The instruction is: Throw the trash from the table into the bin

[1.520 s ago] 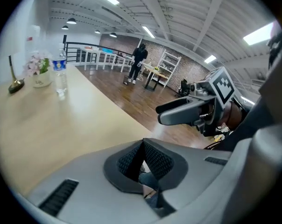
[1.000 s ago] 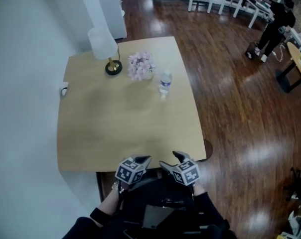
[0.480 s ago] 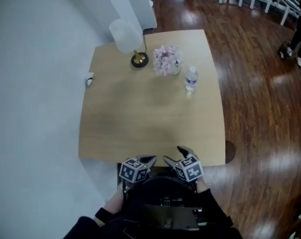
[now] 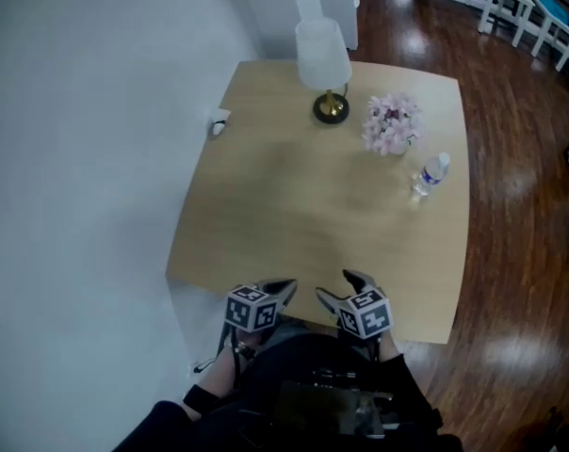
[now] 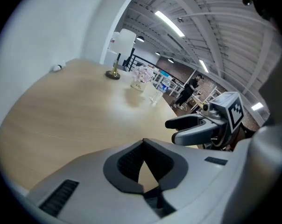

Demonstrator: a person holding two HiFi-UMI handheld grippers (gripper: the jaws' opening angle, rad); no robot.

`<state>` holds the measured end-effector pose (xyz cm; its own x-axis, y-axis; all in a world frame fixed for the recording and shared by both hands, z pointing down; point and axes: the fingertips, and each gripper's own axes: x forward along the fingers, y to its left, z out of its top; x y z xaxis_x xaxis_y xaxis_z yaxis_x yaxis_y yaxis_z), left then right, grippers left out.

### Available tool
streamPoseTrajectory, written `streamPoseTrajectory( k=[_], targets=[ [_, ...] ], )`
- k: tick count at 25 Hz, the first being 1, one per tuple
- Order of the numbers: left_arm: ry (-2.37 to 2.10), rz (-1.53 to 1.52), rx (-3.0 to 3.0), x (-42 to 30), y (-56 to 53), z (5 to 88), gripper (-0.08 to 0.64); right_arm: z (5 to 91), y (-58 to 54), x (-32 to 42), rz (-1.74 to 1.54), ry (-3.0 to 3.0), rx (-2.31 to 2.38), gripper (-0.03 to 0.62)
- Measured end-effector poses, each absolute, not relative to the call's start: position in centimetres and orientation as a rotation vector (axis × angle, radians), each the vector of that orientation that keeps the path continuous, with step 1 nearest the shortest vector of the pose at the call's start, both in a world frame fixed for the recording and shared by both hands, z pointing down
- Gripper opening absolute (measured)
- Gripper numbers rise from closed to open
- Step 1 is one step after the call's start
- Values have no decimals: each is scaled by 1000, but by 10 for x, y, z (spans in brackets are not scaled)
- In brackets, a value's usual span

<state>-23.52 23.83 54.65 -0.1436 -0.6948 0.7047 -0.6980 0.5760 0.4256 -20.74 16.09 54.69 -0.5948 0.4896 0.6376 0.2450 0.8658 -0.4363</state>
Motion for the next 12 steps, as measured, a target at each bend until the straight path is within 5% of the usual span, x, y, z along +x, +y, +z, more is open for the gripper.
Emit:
streamPoseTrajectory(
  k=[12],
  targets=[
    [-1913, -6, 1104, -403, 358, 570, 3, 575, 273, -385, 309, -2176, -461, 347]
  ],
)
